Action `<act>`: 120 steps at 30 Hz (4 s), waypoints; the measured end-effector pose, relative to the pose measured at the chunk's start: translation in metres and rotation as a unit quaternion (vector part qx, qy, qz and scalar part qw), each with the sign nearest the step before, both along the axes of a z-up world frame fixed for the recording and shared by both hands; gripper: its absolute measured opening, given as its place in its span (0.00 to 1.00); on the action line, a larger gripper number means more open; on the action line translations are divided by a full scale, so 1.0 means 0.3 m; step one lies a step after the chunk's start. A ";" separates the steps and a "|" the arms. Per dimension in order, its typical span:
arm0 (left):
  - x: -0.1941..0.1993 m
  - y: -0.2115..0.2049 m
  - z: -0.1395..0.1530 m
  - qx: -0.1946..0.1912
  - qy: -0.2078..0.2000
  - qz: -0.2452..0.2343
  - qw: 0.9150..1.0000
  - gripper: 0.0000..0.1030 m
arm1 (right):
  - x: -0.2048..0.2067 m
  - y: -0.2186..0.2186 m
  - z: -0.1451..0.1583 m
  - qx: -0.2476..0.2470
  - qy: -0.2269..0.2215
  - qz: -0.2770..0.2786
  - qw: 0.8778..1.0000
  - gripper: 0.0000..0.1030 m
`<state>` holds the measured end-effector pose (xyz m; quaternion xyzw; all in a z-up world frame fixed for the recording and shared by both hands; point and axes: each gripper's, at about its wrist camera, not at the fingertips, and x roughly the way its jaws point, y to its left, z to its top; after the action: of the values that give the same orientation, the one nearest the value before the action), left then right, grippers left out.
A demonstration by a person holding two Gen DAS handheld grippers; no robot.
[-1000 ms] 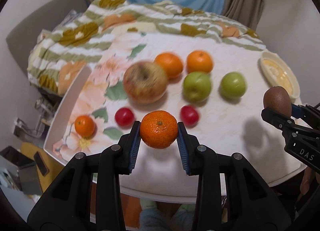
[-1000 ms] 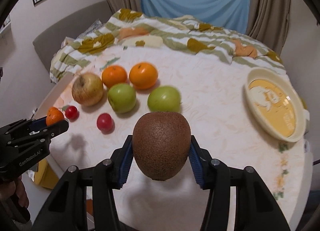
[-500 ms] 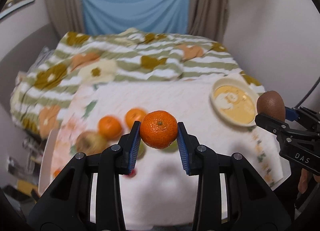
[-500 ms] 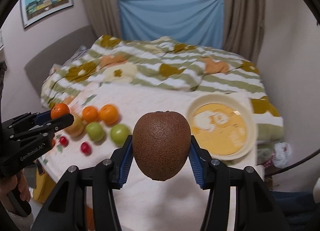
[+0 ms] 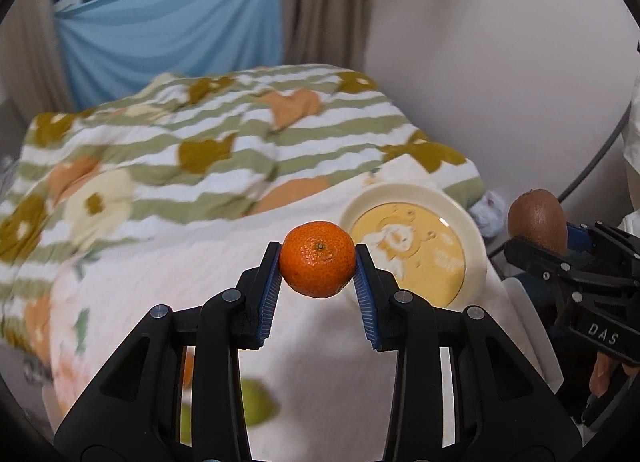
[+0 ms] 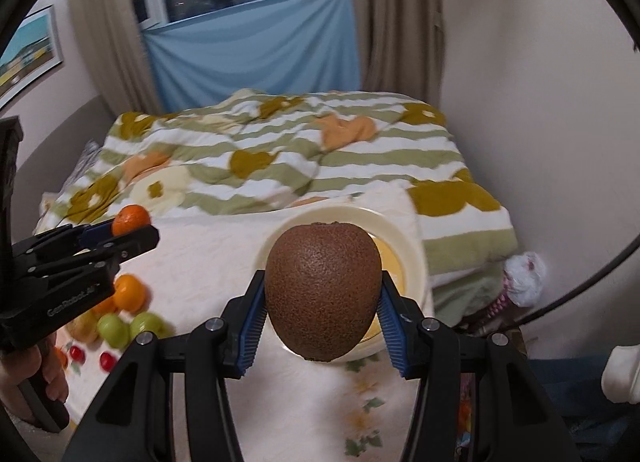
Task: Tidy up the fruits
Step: 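Carry the tangerine to the plate and release it with the left tool, then lower the kiwi onto the plate and open the right tool, then grasp the large apple with the left tool while the right tool grasps a green apple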
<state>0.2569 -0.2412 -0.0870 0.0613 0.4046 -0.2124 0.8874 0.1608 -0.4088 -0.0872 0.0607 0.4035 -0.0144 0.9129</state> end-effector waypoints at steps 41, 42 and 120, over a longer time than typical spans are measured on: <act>0.307 -0.342 -0.221 0.031 0.058 -0.144 0.987 1.00 | 0.055 -0.220 -0.143 0.024 0.048 -0.168 0.984 0.47; 0.305 -0.327 -0.214 0.032 0.056 -0.136 0.989 1.00 | 0.059 -0.220 -0.139 0.025 0.046 -0.163 0.985 0.47; -0.351 0.611 0.169 0.004 -0.014 0.193 0.981 1.00 | -0.014 0.169 0.127 0.024 -0.006 0.086 0.996 1.00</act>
<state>0.1516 -0.0581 -0.0363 -0.0113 0.3969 -0.0346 0.9171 0.1566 -0.3581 -0.0490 0.0472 0.4023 0.0744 0.9113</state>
